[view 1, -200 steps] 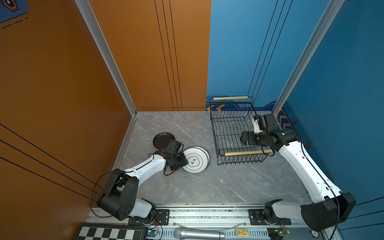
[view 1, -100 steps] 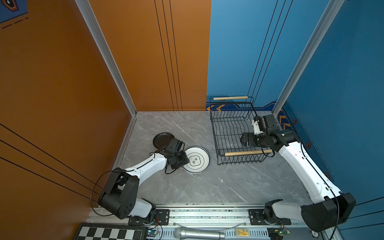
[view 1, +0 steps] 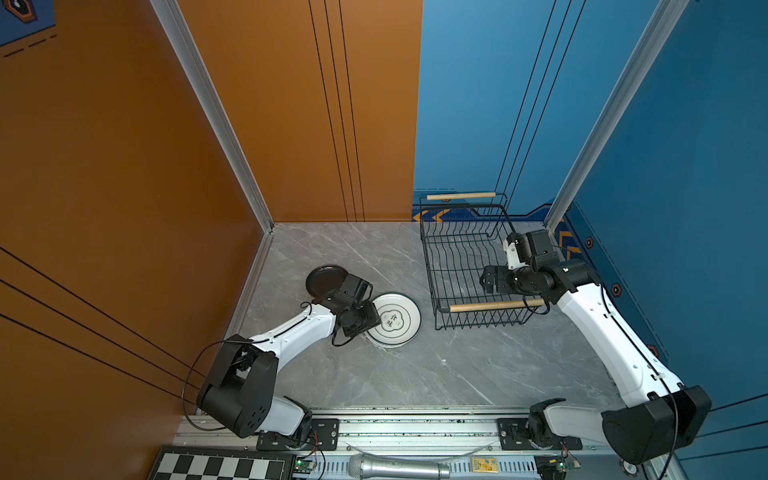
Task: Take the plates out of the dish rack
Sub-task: 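Release the plate and raise the left gripper while the right gripper retracts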
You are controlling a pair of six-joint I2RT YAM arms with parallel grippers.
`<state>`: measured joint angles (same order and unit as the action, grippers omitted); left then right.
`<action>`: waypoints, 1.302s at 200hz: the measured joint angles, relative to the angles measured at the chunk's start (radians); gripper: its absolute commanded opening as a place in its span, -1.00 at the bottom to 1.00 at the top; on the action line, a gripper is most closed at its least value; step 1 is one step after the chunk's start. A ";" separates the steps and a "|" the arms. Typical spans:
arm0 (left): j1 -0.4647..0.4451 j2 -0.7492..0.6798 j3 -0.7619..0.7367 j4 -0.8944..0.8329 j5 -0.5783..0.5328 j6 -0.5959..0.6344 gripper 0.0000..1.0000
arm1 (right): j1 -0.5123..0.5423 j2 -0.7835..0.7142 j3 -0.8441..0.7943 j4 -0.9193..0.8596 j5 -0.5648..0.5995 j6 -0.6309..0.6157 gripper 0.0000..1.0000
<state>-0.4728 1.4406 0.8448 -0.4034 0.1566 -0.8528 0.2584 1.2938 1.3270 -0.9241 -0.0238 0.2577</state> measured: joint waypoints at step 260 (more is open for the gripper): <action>0.286 -0.341 0.212 -0.267 -0.126 0.311 0.96 | -0.390 -0.169 -0.014 0.261 0.067 0.085 1.00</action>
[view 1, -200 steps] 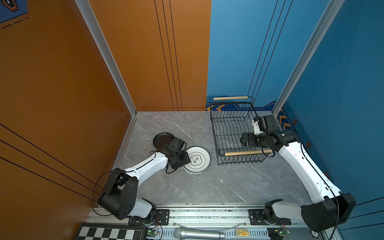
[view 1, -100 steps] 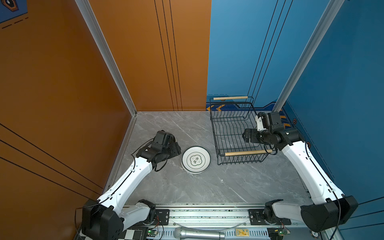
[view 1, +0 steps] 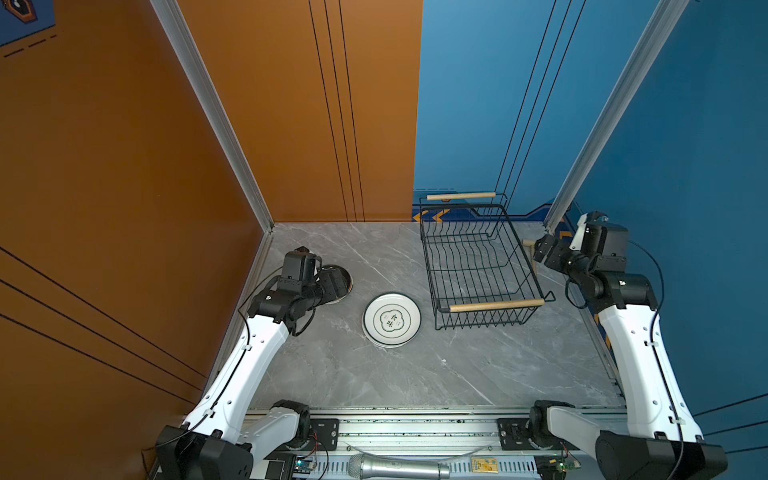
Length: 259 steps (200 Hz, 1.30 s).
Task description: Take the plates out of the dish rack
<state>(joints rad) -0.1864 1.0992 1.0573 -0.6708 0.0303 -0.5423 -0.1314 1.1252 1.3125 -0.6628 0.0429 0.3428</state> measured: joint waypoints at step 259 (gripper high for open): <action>0.011 -0.065 -0.142 0.192 -0.181 0.043 0.96 | -0.145 0.463 -0.103 0.024 0.062 0.047 1.00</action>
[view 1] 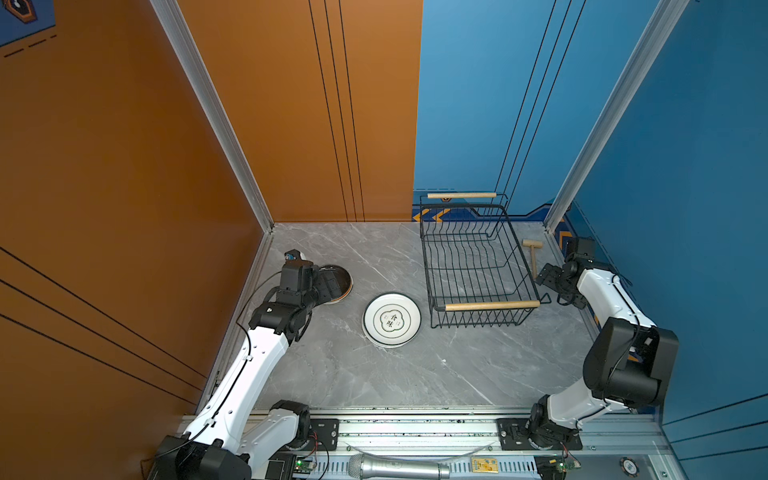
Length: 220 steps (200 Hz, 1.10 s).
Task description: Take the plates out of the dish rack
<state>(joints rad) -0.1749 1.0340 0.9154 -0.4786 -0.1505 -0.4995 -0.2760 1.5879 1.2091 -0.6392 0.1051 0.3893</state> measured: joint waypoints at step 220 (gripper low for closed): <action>0.011 -0.008 -0.167 0.327 -0.137 0.126 0.96 | 0.120 0.104 0.019 0.042 -0.227 -0.103 1.00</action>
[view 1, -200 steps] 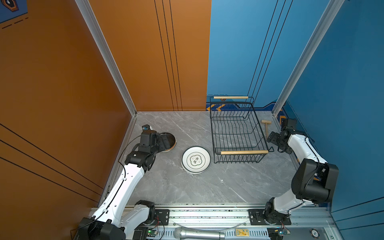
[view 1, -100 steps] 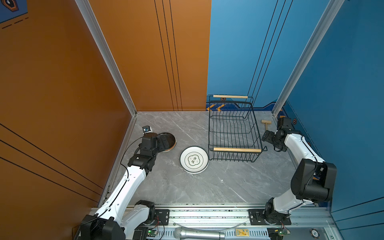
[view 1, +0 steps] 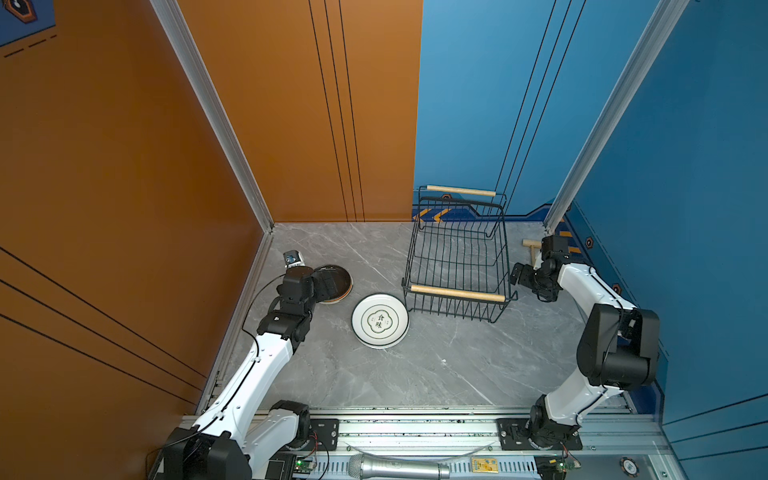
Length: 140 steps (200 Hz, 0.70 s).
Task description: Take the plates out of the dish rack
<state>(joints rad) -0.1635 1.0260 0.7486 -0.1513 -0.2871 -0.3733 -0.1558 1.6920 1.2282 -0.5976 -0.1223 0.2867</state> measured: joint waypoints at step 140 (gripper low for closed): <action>0.008 -0.040 -0.045 0.017 -0.001 0.012 0.96 | 0.132 0.111 0.107 0.007 -0.137 -0.012 1.00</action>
<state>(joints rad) -0.1558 0.9855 0.7036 -0.1341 -0.2878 -0.3614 -0.0242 1.8034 1.3350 -0.5903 -0.2592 0.2745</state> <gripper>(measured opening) 0.979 0.999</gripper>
